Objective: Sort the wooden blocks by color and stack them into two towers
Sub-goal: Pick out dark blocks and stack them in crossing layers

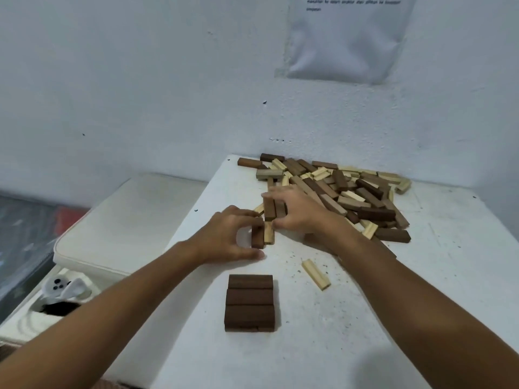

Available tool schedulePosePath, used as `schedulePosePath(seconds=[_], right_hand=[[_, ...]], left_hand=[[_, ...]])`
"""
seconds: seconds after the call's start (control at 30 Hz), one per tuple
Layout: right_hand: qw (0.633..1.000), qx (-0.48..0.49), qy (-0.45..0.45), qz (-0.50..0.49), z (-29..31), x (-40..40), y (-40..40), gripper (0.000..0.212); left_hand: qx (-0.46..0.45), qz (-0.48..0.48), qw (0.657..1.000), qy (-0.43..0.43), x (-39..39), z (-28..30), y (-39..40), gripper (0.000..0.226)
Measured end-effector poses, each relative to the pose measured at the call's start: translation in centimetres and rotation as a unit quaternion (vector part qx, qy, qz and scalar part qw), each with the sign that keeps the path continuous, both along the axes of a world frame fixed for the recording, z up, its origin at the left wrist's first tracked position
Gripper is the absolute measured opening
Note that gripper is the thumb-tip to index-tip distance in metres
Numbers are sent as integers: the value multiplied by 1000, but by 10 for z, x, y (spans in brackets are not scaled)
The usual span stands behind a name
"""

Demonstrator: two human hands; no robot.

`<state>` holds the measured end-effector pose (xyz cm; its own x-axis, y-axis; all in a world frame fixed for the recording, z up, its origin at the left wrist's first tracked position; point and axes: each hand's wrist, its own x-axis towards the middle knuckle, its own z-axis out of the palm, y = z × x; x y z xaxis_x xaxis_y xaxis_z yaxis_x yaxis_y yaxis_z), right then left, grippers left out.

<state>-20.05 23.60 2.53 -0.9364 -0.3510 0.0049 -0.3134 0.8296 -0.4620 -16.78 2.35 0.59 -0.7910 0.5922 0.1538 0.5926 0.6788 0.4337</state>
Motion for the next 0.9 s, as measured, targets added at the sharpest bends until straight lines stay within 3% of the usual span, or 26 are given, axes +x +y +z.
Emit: schedulePosePath(seconds=[0.17,0.37,0.43,0.57,0.67,0.77,0.9], right_hand=[[999,23,8,42,2,-20,-4,64],[997,-68,28,17,7,-19,14,57],[998,-45,35,3,7,-17,17,54],[987,61,138,-52,-2,-12,-1,53],[980,98,157,-74,-4,-10,-22,30],[987,55,107,-103,4,-9,-27,17],[985,-85,45,-146,23,-7,1,13]], left_hand=[[51,8,999,4,-11,-11,-3,62],[94,3,996,-9,-17,-15,-4,58],[99,2,995,-8,-18,-15,-4,58],[116,7,993,-9,-17,-16,-4,58],[114,9,993,-12,-16,-16,-3,58],[115,9,993,-16,-16,-16,-3,57],[116,10,993,-27,-16,-14,-4,57]])
